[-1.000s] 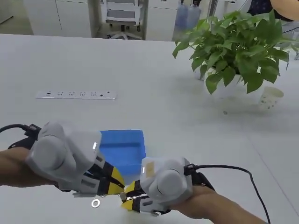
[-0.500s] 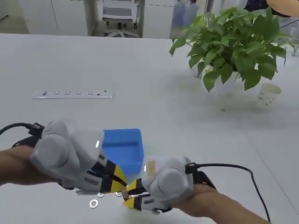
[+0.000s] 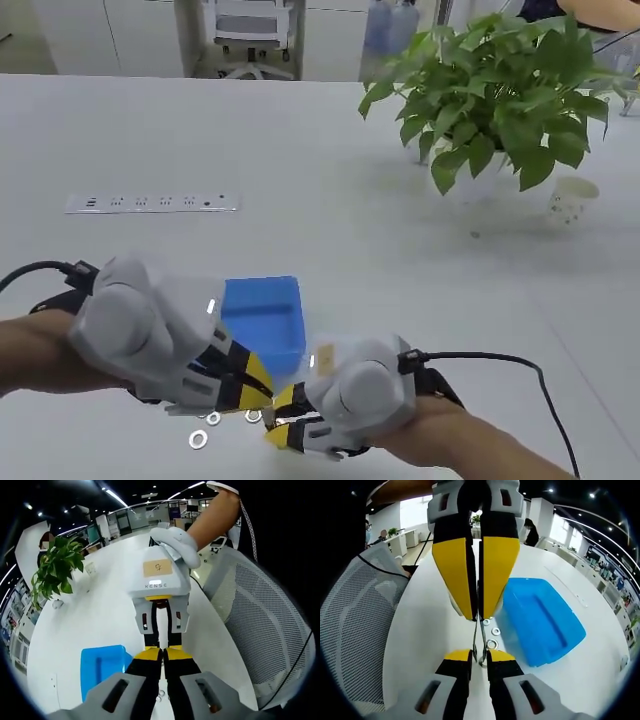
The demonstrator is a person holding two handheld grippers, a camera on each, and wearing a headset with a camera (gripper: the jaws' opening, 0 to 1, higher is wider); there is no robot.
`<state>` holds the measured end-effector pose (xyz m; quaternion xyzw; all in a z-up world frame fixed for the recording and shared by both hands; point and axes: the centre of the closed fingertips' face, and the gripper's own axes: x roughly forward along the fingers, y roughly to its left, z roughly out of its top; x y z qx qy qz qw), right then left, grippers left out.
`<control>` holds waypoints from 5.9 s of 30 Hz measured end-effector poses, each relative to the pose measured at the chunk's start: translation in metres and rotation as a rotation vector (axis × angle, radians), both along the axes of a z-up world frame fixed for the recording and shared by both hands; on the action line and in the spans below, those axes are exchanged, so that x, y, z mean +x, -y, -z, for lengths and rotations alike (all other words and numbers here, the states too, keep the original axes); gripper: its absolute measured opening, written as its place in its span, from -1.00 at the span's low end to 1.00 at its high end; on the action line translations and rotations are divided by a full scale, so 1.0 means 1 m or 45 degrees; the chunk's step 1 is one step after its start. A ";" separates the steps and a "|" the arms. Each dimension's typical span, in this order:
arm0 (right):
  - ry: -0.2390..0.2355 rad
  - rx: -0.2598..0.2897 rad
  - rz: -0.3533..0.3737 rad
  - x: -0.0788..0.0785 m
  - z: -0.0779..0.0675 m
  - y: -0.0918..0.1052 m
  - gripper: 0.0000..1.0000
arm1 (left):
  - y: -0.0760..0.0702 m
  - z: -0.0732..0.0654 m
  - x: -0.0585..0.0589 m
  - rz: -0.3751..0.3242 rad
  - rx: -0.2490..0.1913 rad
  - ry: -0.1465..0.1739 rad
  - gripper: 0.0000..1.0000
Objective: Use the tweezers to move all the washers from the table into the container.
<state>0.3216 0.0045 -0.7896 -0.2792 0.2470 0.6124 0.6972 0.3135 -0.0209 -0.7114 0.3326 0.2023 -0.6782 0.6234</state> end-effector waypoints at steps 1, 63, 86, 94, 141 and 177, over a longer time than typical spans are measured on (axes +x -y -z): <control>0.000 0.003 0.002 0.000 -0.001 0.000 -0.74 | 0.001 0.000 0.001 0.003 0.000 -0.001 -0.89; -0.064 0.029 0.063 0.007 -0.031 -0.002 -0.82 | -0.005 -0.018 0.012 0.008 0.077 -0.079 -0.89; -0.004 0.074 0.020 0.047 -0.073 -0.026 -0.82 | -0.025 -0.061 0.044 -0.039 0.110 -0.010 -0.88; 0.013 0.081 0.017 0.069 -0.076 -0.032 -0.82 | -0.030 -0.064 0.066 -0.060 0.120 0.020 -0.88; 0.013 0.039 0.019 0.124 -0.008 -0.046 -0.81 | -0.045 0.005 0.124 -0.170 0.162 0.038 -0.88; 0.136 0.085 -0.026 0.099 -0.066 -0.047 -0.78 | -0.045 -0.052 0.094 -0.193 0.153 0.088 -0.89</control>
